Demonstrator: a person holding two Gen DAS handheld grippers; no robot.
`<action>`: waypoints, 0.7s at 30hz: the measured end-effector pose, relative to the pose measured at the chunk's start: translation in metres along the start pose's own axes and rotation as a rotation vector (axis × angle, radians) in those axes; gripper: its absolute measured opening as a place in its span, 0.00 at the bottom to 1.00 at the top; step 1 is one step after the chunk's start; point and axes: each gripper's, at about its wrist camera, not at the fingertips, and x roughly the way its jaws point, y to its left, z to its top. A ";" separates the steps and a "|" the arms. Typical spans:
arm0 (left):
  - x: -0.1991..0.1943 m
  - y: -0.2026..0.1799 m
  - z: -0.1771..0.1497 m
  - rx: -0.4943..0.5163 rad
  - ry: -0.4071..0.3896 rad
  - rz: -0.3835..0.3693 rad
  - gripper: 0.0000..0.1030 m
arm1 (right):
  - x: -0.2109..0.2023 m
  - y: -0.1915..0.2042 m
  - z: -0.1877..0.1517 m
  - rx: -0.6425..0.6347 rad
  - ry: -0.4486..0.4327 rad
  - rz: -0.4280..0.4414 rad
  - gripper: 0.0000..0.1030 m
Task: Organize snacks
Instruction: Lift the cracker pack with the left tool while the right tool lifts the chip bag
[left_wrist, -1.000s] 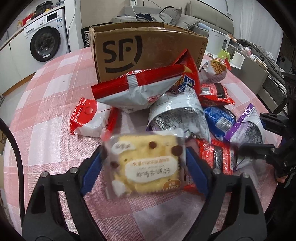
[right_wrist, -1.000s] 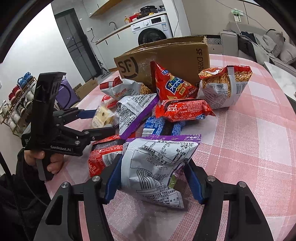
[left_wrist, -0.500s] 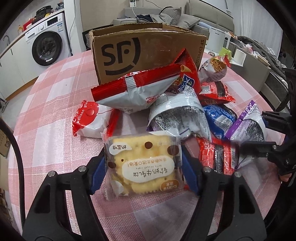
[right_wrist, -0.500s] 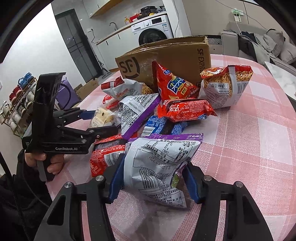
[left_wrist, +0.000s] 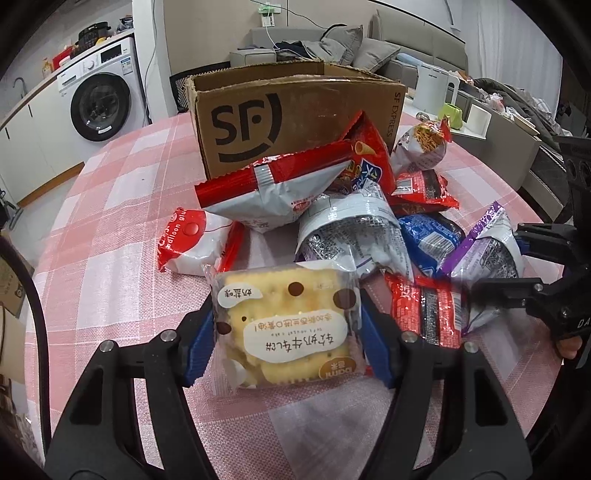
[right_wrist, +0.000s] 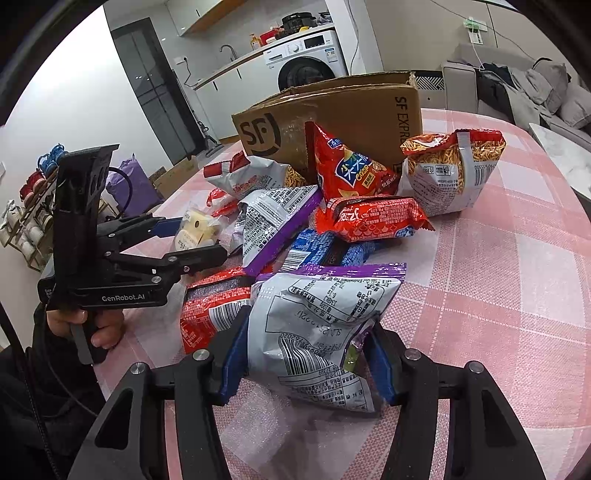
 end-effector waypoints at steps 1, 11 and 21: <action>-0.002 0.000 0.000 -0.001 -0.009 0.004 0.64 | -0.001 0.001 0.000 -0.004 -0.004 0.000 0.53; -0.015 -0.003 -0.004 0.008 -0.029 0.014 0.64 | -0.008 -0.001 -0.001 -0.008 -0.041 -0.002 0.49; -0.023 -0.007 -0.006 0.011 -0.050 0.011 0.64 | -0.019 -0.005 0.002 0.013 -0.100 0.000 0.49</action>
